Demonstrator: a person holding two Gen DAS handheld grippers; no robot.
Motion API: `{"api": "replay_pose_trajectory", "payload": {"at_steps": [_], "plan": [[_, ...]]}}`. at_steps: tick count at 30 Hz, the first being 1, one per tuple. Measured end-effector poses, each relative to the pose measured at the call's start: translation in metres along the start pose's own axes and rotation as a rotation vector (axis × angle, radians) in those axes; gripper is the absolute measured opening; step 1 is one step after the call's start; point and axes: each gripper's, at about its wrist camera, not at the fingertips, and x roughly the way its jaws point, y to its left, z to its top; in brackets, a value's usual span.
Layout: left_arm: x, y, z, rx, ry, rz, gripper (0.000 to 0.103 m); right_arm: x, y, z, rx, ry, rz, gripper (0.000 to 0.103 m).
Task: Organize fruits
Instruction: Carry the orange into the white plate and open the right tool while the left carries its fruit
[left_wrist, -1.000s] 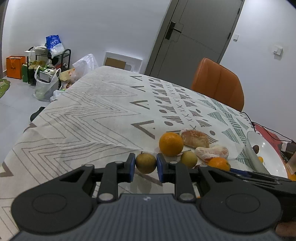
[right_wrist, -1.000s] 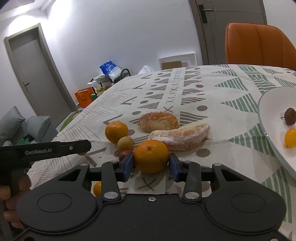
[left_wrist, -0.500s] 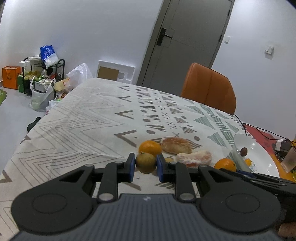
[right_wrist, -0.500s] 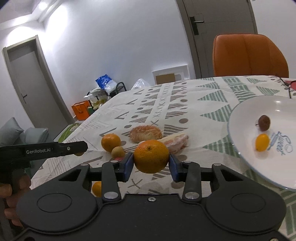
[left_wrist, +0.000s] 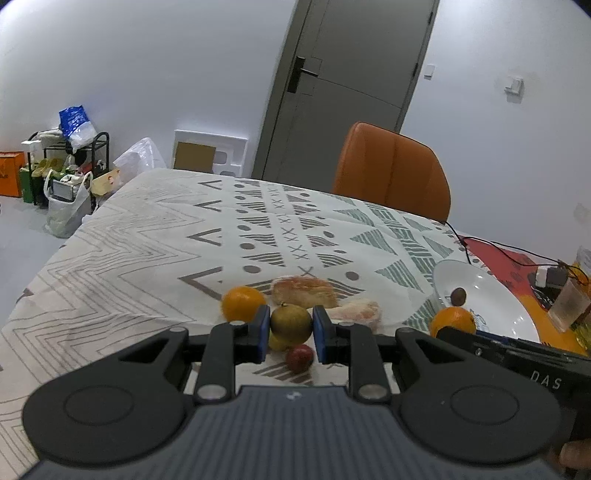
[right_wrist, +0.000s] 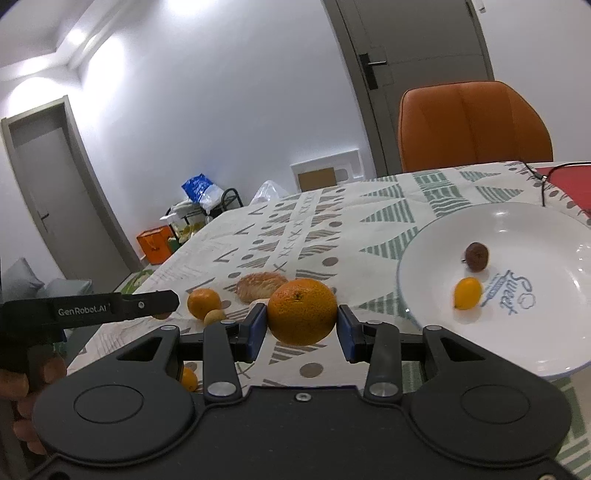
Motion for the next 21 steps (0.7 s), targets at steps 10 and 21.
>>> {"api": "replay_pose_trajectory", "payload": {"at_steps": [10, 21], "plan": [[0.002, -0.033, 0.004, 0.048, -0.010, -0.034, 0.023, -0.023, -0.022, 0.003, 0.018, -0.045, -0.021, 0.039], [0.010, -0.061, 0.000, 0.080, 0.002, -0.065, 0.023, -0.042, -0.049, 0.000, 0.058, -0.067, -0.065, 0.039]]}}
